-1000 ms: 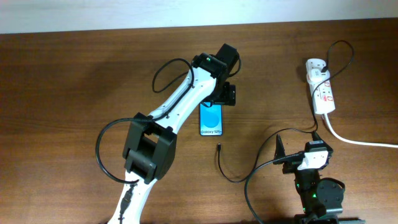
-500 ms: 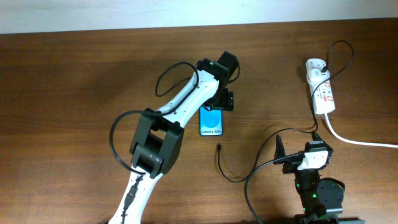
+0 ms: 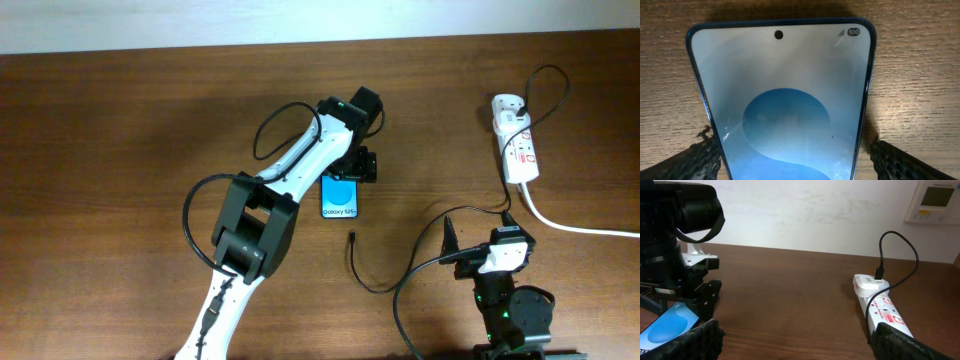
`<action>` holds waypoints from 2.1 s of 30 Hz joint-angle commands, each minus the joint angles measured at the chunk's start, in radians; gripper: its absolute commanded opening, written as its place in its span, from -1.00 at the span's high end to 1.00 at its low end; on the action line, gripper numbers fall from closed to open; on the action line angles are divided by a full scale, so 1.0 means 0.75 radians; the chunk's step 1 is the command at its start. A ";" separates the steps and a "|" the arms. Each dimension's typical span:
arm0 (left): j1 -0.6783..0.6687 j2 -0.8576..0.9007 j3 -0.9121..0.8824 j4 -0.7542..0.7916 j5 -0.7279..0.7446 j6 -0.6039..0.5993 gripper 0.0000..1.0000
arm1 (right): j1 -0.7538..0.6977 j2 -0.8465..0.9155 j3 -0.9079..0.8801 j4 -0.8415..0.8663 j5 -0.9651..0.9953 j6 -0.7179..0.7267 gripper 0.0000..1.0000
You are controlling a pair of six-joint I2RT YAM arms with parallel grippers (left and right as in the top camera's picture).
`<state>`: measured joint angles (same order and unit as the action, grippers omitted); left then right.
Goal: Plug charger to phone and switch on socket
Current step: 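Lower the left gripper and close it on the phone's top edge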
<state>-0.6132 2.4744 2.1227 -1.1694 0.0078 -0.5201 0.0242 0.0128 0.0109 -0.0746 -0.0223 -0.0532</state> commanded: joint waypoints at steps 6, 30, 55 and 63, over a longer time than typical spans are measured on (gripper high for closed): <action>0.042 0.044 0.005 -0.025 0.026 -0.013 -0.98 | 0.010 -0.010 -0.007 -0.006 0.011 0.002 -0.97; 0.006 0.044 0.005 -0.026 0.030 -0.012 -0.88 | 0.010 -0.010 -0.007 -0.007 0.011 0.002 -0.97; 0.030 0.044 0.201 -0.221 0.020 -0.003 -0.50 | 0.010 -0.010 -0.007 -0.007 0.011 0.002 -0.97; 0.068 0.044 0.231 -0.394 0.094 0.102 -0.48 | 0.010 -0.010 -0.007 -0.007 0.011 0.002 -0.97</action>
<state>-0.5922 2.4992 2.2692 -1.4342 0.0273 -0.4984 0.0242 0.0128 0.0109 -0.0746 -0.0223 -0.0525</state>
